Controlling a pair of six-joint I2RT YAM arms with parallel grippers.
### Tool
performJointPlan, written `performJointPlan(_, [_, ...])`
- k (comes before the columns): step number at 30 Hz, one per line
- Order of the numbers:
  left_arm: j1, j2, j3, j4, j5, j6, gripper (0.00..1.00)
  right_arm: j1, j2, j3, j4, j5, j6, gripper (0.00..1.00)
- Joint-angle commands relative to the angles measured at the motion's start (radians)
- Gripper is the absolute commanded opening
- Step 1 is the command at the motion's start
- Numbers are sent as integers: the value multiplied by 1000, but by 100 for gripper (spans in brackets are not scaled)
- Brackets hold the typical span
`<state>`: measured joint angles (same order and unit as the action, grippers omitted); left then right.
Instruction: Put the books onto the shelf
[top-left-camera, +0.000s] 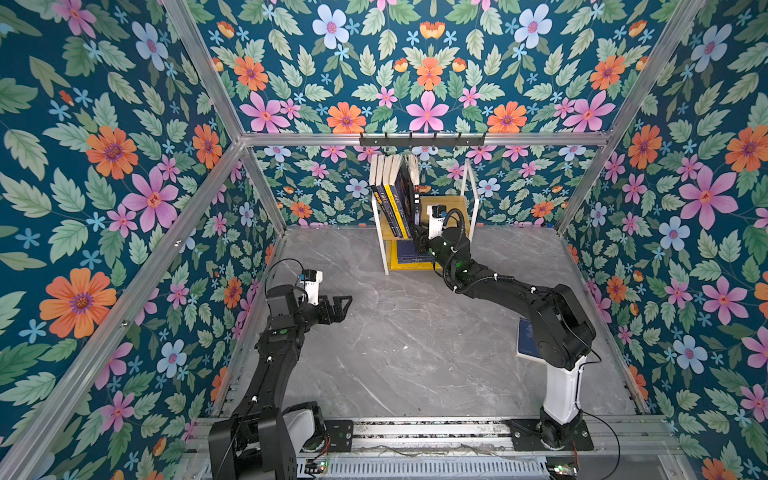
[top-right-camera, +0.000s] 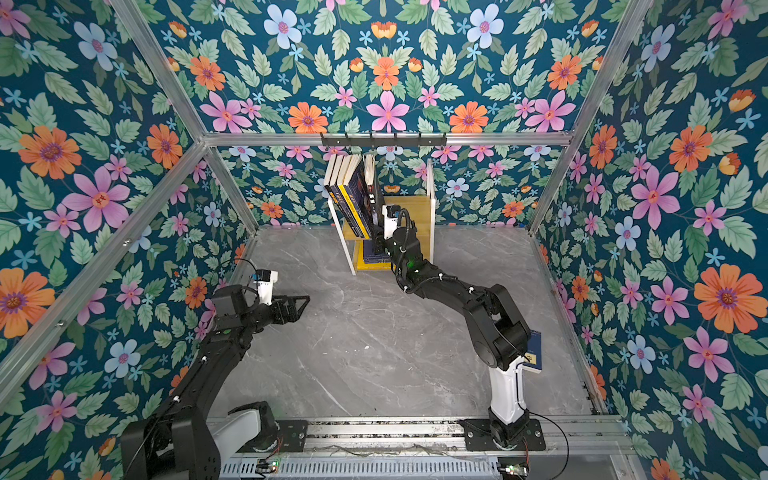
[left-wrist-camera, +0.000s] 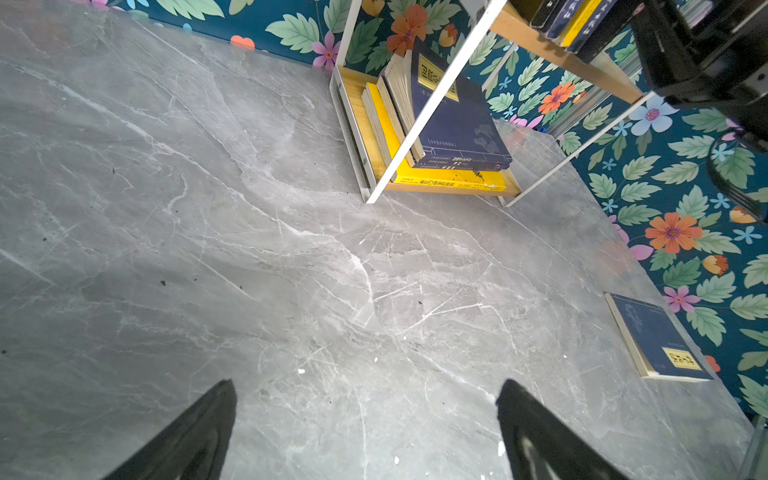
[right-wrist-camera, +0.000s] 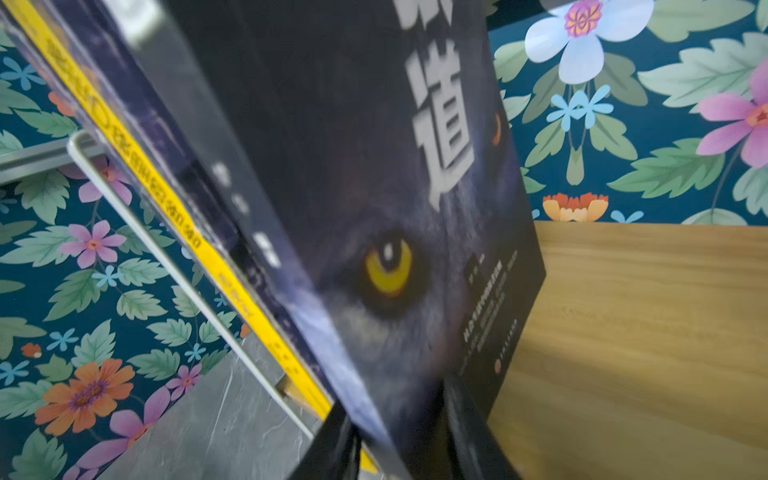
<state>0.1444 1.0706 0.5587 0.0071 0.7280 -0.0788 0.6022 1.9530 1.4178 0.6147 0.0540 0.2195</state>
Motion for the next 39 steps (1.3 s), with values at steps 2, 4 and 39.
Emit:
performJointPlan(2, [2,-1,-4,25,0,5,100,1,-20,-14,-17,-77,-50,36])
performJointPlan(4, [4,0,4,30,9,-6,100,-2,-27,-22,-16,-88,-54,38])
performJointPlan(39, [17,-9,4,27,1,-6,100,-105,109,509,-482,-1,-111,17])
